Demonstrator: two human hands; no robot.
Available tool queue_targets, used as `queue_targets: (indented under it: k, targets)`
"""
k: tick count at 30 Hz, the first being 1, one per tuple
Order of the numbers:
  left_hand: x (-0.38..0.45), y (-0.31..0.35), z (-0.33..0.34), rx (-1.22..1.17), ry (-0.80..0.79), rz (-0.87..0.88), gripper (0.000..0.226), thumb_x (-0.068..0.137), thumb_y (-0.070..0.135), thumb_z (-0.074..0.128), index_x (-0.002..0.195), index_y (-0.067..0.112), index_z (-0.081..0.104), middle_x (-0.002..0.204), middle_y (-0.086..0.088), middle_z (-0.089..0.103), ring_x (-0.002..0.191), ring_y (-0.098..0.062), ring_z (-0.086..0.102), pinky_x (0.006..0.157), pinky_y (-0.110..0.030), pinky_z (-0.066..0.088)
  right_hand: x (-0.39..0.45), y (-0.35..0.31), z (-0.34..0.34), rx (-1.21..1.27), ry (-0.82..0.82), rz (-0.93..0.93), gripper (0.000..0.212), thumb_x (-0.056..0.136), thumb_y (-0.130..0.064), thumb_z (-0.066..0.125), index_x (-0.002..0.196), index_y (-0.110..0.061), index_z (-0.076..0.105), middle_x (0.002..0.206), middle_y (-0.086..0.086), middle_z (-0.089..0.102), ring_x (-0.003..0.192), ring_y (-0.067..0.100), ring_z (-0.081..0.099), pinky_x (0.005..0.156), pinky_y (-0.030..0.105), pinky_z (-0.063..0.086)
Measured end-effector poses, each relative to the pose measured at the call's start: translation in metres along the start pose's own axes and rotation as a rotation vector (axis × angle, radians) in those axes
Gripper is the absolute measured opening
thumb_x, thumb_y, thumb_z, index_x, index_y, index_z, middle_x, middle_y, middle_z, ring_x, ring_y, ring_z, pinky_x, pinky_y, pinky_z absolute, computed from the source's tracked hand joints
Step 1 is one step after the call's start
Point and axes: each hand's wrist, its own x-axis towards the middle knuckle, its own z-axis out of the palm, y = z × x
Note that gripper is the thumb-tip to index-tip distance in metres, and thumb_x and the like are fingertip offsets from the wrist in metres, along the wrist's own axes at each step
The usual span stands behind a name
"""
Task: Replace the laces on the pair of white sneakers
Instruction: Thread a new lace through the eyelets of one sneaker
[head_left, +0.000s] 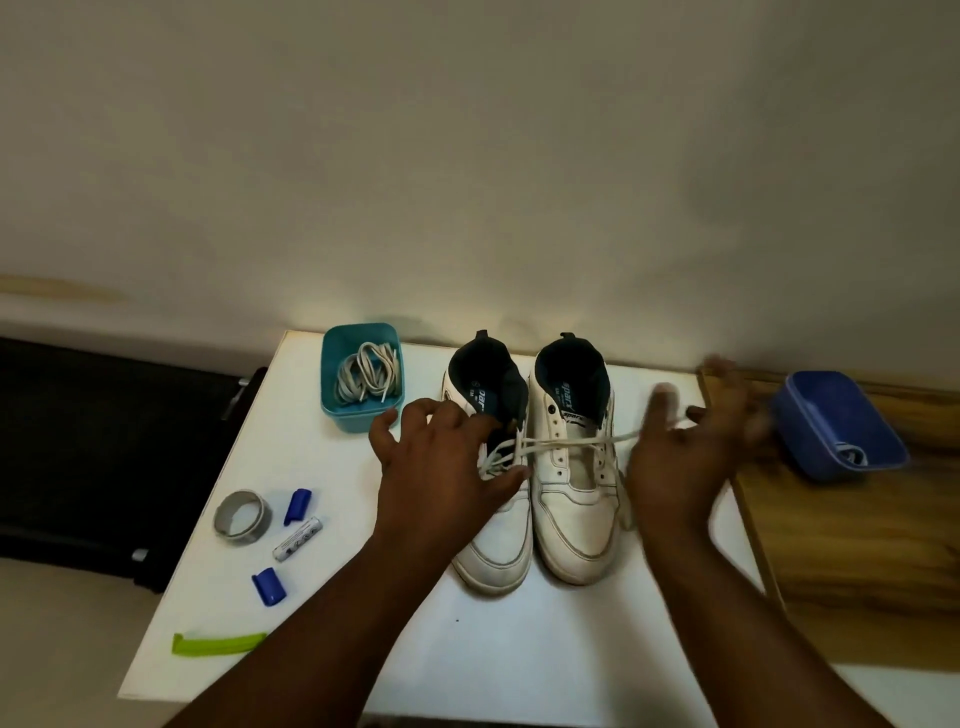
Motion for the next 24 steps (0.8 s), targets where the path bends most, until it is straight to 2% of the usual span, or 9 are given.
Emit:
queue_targets:
  k: [2, 4, 7, 9, 12, 15, 18, 21, 24]
  targets:
    - [0.000, 0.000, -0.001, 0.008, 0.009, 0.000, 0.057, 0.079, 0.083, 0.048, 0.121, 0.046, 0.059, 0.124, 0.013, 0.059, 0.133, -0.019, 0.042, 0.113, -0.053, 0.022, -0.023, 0.007, 0.015, -0.365, -0.370, -0.222, 0.035, 0.094, -0.027, 0.069, 0.129, -0.028, 0.065, 0.152, 0.005, 0.039, 0.135, 0.021, 0.035, 0.108, 0.038, 0.043]
    - [0.001, -0.001, -0.001, 0.015, 0.020, -0.002, 0.057, 0.078, 0.083, 0.048, 0.120, 0.045, 0.059, 0.120, 0.012, 0.060, 0.130, -0.020, 0.045, 0.111, -0.053, 0.025, -0.038, 0.012, 0.023, -0.532, -0.568, -0.316, 0.023, 0.091, -0.028, 0.071, 0.114, -0.032, 0.074, 0.157, 0.003, 0.040, 0.143, 0.029, 0.027, 0.112, 0.051, 0.032]
    - [-0.001, -0.006, -0.001, 0.024, 0.022, -0.002, 0.057, 0.078, 0.084, 0.048, 0.121, 0.047, 0.057, 0.123, 0.012, 0.059, 0.132, -0.021, 0.044, 0.110, -0.053, 0.024, -0.038, 0.011, 0.023, -0.532, -0.543, -0.338, 0.008, 0.093, -0.029, 0.070, 0.097, -0.033, 0.075, 0.155, 0.002, 0.045, 0.145, 0.032, 0.028, 0.111, 0.054, 0.029]
    - [-0.001, -0.007, -0.002, 0.018, 0.024, -0.006, 0.055, 0.079, 0.083, 0.049, 0.120, 0.047, 0.056, 0.124, 0.012, 0.059, 0.133, -0.022, 0.043, 0.111, -0.053, 0.024, -0.026, 0.009, 0.018, -0.540, -0.437, -0.343, 0.008, 0.094, -0.029, 0.068, 0.099, -0.032, 0.074, 0.150, 0.001, 0.050, 0.142, 0.031, 0.033, 0.108, 0.053, 0.031]
    - [-0.003, -0.005, -0.003, 0.020, 0.012, -0.009, 0.054, 0.080, 0.082, 0.049, 0.121, 0.047, 0.055, 0.125, 0.012, 0.058, 0.135, -0.022, 0.041, 0.112, -0.054, 0.023, -0.008, 0.008, 0.008, -0.459, -0.268, -0.143, 0.009, 0.094, -0.033, 0.071, 0.101, -0.034, 0.076, 0.144, -0.002, 0.053, 0.136, 0.029, 0.042, 0.106, 0.052, 0.033]
    - [-0.003, -0.003, -0.003, 0.018, 0.023, -0.011, 0.053, 0.081, 0.081, 0.051, 0.121, 0.046, 0.055, 0.126, 0.012, 0.058, 0.134, -0.022, 0.040, 0.112, -0.054, 0.022, -0.007, 0.010, 0.007, -0.349, -0.244, 0.061, 0.014, 0.094, -0.032, 0.073, 0.107, -0.036, 0.074, 0.146, -0.001, 0.050, 0.138, 0.031, 0.042, 0.109, 0.054, 0.032]
    - [-0.003, -0.004, -0.001, -0.008, 0.024, -0.012, 0.054, 0.082, 0.080, 0.052, 0.123, 0.046, 0.054, 0.128, 0.013, 0.056, 0.136, -0.021, 0.038, 0.113, -0.053, 0.021, -0.013, 0.005, 0.008, -0.374, -0.244, -0.087, 0.020, 0.090, -0.027, 0.076, 0.107, -0.034, 0.067, 0.145, 0.003, 0.045, 0.139, 0.030, 0.038, 0.110, 0.054, 0.033]
    - [-0.003, -0.005, -0.001, -0.024, 0.033, -0.006, 0.056, 0.081, 0.080, 0.055, 0.126, 0.046, 0.055, 0.129, 0.011, 0.057, 0.135, -0.021, 0.040, 0.112, -0.053, 0.023, -0.019, 0.002, 0.011, -0.616, -0.447, -0.323, 0.012, 0.082, -0.031, 0.080, 0.088, -0.035, 0.070, 0.146, 0.001, 0.049, 0.145, 0.030, 0.029, 0.113, 0.053, 0.024]
    - [-0.003, -0.005, -0.002, -0.003, 0.016, -0.008, 0.059, 0.081, 0.080, 0.054, 0.129, 0.046, 0.052, 0.132, 0.011, 0.056, 0.136, -0.021, 0.040, 0.112, -0.053, 0.023, -0.027, 0.007, 0.011, -0.823, -0.565, -0.375, 0.017, 0.079, -0.042, 0.083, 0.092, -0.038, 0.073, 0.154, 0.006, 0.046, 0.151, 0.038, 0.020, 0.119, 0.059, 0.012]
